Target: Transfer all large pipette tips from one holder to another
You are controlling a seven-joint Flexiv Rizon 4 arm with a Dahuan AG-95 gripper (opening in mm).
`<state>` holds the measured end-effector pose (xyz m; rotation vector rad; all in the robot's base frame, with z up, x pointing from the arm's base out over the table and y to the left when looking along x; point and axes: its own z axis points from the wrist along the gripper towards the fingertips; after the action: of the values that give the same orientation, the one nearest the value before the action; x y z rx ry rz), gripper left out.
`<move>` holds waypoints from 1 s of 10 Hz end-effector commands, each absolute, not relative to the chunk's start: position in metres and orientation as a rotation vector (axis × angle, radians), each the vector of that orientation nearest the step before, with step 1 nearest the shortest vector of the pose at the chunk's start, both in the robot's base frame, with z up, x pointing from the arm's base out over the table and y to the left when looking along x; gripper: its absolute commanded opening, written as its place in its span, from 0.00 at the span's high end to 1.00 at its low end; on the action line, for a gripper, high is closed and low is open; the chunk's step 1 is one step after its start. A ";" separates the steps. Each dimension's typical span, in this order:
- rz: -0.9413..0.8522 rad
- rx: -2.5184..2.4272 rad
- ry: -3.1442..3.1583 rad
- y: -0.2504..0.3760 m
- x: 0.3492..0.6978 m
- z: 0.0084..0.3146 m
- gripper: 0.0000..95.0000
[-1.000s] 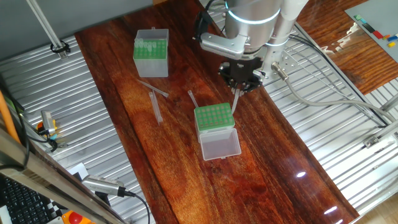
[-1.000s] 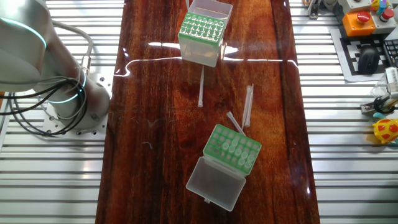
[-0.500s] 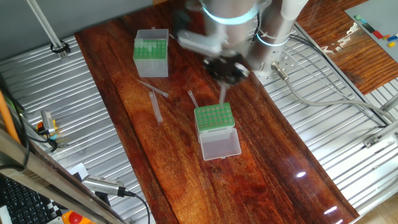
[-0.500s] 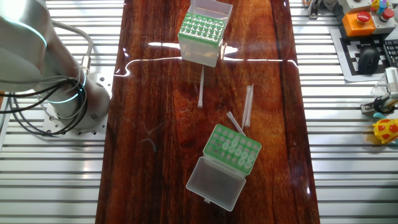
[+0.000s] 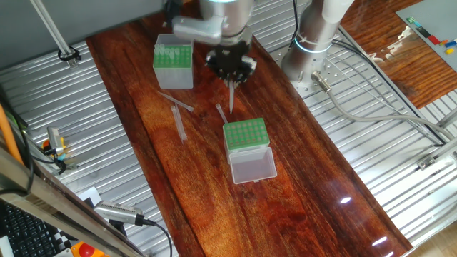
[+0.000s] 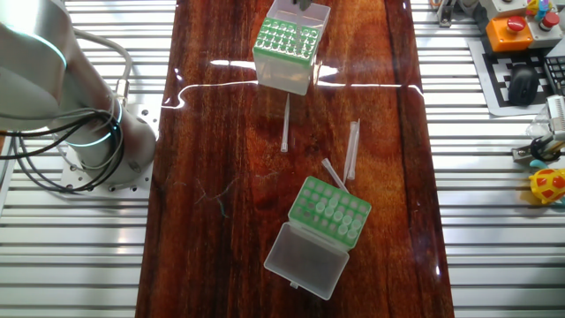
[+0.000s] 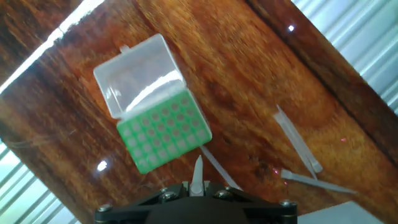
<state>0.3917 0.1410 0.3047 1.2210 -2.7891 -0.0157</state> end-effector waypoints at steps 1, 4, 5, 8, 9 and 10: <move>0.003 1.029 -2.886 0.138 0.386 0.305 1.00; -0.032 1.237 -2.817 0.068 0.415 0.311 1.00; -0.038 1.307 -2.778 0.036 0.428 0.315 1.00; -0.057 1.259 -2.807 0.059 0.426 0.308 1.00; -0.045 1.188 -2.834 0.059 0.426 0.308 1.00; -0.034 1.088 -2.870 0.059 0.426 0.308 1.00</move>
<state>0.4286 0.0579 0.3087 1.2182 -2.8166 -0.0635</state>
